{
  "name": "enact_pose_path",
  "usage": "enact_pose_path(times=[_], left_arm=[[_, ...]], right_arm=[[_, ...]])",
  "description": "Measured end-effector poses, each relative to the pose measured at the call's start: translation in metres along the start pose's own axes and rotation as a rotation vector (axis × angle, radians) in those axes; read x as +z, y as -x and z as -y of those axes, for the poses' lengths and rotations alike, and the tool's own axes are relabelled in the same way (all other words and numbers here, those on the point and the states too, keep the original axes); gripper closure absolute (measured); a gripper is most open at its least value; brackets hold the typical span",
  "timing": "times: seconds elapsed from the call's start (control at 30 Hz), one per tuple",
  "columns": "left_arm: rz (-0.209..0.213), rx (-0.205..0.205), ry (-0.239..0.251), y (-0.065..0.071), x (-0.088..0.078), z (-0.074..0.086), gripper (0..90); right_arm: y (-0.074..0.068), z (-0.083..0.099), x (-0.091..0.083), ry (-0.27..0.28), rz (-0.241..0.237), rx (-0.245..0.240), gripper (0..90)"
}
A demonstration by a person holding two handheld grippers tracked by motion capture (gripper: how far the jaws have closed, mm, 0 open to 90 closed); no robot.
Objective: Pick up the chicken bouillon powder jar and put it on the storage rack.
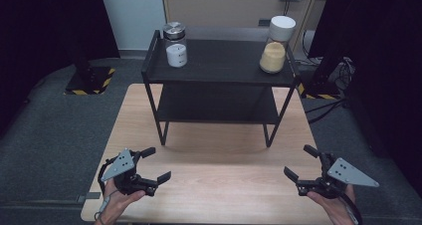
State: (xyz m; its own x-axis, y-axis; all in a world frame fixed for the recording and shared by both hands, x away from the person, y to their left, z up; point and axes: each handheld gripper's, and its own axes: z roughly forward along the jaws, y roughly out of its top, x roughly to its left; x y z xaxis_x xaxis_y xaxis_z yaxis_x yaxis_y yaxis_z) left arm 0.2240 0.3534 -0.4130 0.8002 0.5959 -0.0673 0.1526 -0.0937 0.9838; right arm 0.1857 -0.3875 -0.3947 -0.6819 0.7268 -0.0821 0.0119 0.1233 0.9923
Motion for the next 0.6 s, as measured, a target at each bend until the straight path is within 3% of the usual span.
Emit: enact_pose_path(times=[0.27,0.53,0.6], left_arm=[[-0.013,-0.003,0.017,0.001,-0.002,0.001,0.8],[-0.035,-0.010,0.032,0.001,-0.004,0.002,0.8],[-0.046,-0.015,0.039,0.001,-0.005,0.003,0.8]], right_arm=[[-0.007,0.020,-0.002,0.036,0.063,0.022,2.6],[-0.005,0.031,-0.003,0.000,0.087,0.030,2.0],[-0.005,0.034,-0.004,0.007,0.092,0.055,1.6]])
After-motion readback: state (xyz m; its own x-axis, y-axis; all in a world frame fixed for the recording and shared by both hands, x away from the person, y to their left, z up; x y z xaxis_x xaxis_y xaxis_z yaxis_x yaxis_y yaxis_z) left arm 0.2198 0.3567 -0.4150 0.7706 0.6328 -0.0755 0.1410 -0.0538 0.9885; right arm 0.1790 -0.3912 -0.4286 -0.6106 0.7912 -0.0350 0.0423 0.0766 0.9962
